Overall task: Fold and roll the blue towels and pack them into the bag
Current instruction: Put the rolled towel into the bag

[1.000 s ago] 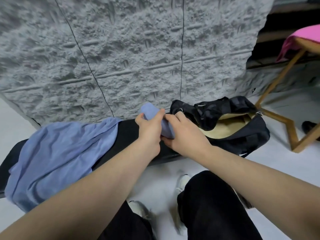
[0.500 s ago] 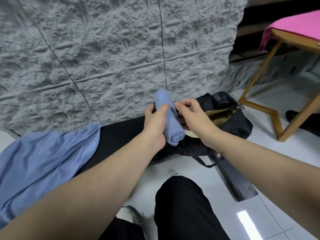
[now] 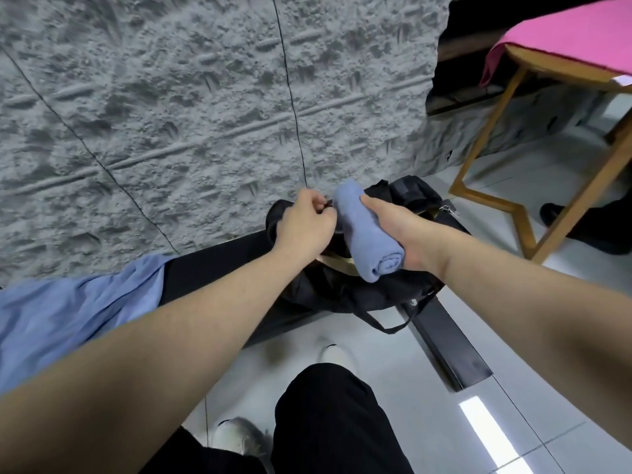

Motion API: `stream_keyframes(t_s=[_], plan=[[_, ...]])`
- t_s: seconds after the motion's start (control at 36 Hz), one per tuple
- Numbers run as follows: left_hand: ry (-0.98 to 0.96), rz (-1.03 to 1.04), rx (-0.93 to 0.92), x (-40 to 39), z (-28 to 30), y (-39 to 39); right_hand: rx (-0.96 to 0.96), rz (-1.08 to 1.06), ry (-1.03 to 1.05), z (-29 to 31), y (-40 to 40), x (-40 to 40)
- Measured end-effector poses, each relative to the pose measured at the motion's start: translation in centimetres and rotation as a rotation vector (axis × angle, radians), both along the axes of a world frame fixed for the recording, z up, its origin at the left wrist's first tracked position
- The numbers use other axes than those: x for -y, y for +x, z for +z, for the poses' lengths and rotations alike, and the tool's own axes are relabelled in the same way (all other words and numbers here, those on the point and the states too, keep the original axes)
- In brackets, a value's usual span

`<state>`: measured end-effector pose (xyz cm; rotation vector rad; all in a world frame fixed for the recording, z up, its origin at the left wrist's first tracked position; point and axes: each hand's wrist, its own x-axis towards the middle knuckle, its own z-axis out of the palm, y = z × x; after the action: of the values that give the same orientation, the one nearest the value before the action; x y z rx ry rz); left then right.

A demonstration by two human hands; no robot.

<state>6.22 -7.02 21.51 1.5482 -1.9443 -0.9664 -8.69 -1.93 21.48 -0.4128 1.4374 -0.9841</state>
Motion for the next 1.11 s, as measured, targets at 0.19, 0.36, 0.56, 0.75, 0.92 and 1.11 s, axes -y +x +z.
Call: stream_keyframes(t_s=[0.19, 0.36, 0.56, 0.75, 0.92, 1.11], plan=[[-0.444, -0.508, 0.736, 3.3, -1.9, 1.1, -0.087, 0.159, 0.116, -0.2, -2.3, -0.1], [-0.682, -0.695, 0.951, 4.5, -3.2, 0.0, -0.198, 0.32, 0.183, -0.8, -3.3, 0.9], [-0.662, -0.611, 0.992, 6.3, -4.0, -1.2, -0.253, 0.399, 0.225, -0.9, -4.6, 2.3], [-0.32, -0.279, 0.724, 8.5, -4.0, -1.4, -0.422, 0.478, 0.213, 0.4, -5.4, 1.9], [-0.164, -0.135, 0.537, 11.2, -4.1, -1.2, -0.551, 0.637, 0.198, 1.4, -4.4, 1.6], [-0.181, -0.074, 0.42, 11.4, -4.1, -1.4, -0.533, 0.74, 0.134, 0.7, -1.9, 3.5]])
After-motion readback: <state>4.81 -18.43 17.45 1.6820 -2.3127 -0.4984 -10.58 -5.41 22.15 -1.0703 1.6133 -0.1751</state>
